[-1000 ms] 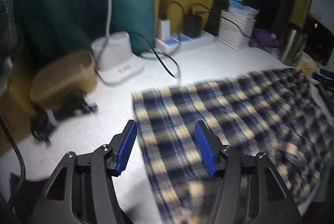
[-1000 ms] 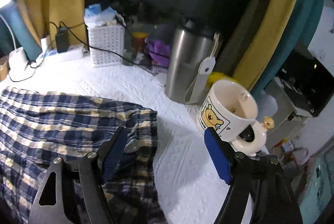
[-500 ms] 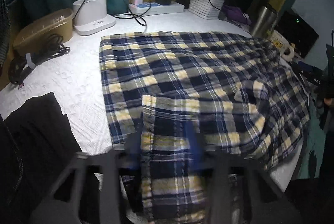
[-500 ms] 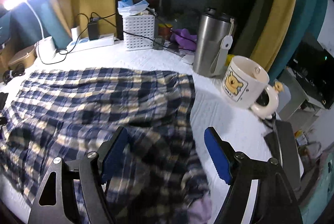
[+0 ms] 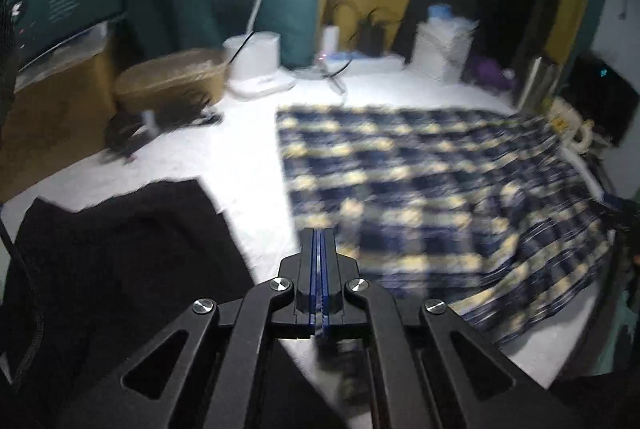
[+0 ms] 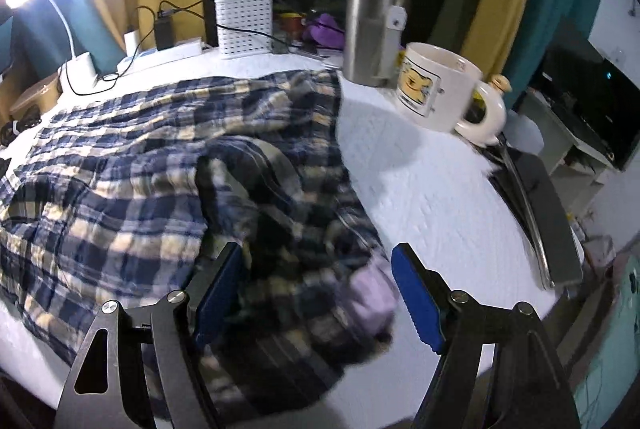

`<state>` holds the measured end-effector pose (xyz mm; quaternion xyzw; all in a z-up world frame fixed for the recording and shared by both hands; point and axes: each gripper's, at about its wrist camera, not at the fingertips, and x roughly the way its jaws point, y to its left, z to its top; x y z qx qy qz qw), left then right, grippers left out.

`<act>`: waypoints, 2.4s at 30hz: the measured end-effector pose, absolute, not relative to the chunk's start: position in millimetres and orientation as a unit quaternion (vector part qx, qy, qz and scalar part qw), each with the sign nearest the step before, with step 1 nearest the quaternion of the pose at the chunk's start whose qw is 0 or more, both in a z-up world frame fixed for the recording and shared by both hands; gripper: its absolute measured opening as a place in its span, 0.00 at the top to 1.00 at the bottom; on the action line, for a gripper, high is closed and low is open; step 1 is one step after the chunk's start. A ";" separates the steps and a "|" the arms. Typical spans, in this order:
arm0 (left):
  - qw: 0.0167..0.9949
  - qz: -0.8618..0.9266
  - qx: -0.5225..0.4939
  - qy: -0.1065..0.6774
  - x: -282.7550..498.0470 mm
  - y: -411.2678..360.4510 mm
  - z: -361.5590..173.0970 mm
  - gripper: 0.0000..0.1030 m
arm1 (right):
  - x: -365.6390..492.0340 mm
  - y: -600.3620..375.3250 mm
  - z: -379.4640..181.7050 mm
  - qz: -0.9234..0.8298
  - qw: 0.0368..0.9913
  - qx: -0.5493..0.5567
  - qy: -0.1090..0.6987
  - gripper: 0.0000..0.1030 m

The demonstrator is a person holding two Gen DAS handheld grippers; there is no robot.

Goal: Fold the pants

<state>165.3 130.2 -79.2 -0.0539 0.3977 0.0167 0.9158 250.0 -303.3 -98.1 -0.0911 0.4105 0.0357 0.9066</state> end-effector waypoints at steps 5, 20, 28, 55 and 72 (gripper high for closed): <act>0.920 -0.004 -0.065 0.387 149.9 121.9 -74.2 0.99 | 227.3 -320.4 -86.1 0.020 0.915 -0.099 0.391 0.21; 0.911 -0.028 -0.039 0.410 125.4 86.1 -97.0 0.55 | 167.7 -345.1 -112.3 0.010 0.909 -0.140 0.393 0.07; 0.917 -0.016 -0.038 0.396 135.1 96.5 -85.3 0.47 | 175.0 -352.2 -94.3 0.017 0.923 -0.106 0.369 0.08; 0.917 -0.068 -0.044 0.390 123.6 75.9 -86.0 0.27 | 205.7 -282.3 -92.7 0.088 0.911 -0.223 0.334 0.08; 0.908 -0.140 0.023 0.395 125.4 18.7 -92.7 0.15 | 300.6 -276.0 -93.4 0.118 0.899 -0.144 0.397 0.08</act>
